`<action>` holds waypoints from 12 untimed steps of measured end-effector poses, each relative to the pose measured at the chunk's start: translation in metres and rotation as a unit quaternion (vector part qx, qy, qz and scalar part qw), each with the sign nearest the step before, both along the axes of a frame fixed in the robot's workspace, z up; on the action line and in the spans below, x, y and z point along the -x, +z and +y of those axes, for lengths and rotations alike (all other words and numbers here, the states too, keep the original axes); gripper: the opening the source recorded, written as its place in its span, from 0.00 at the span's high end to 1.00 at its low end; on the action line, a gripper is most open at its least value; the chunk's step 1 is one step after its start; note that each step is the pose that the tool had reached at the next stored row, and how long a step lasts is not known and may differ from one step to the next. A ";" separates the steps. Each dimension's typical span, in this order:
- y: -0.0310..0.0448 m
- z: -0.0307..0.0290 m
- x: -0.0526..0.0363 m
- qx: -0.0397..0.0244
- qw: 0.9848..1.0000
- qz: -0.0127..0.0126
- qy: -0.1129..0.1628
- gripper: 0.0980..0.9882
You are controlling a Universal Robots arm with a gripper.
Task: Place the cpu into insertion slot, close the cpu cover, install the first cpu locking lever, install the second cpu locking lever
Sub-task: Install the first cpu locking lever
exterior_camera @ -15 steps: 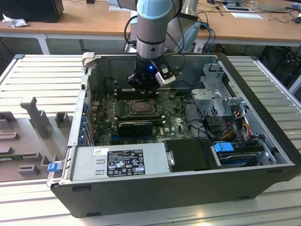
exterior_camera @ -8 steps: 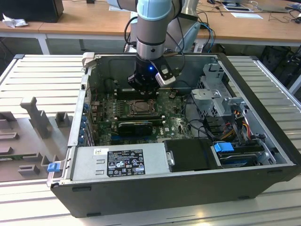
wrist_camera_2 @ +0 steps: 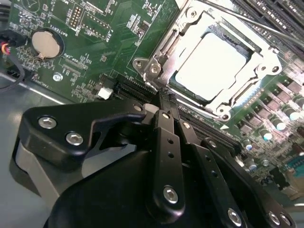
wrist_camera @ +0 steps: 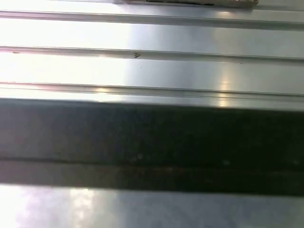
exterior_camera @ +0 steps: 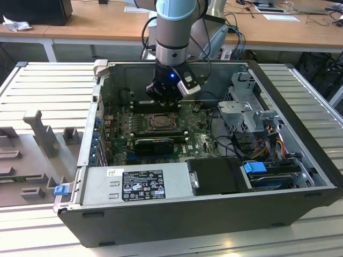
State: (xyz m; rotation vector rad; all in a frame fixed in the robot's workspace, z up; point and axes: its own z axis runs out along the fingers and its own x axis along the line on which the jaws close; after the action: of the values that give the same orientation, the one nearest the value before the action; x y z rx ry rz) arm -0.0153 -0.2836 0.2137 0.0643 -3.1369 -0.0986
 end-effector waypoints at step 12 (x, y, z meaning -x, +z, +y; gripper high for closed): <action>0.0048 -0.0042 0.0000 0.000 1.000 0.000 0.000 0.99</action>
State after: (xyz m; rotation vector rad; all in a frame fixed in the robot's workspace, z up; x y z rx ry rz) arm -0.0154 -0.2877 0.2185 0.0643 -3.1368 -0.0985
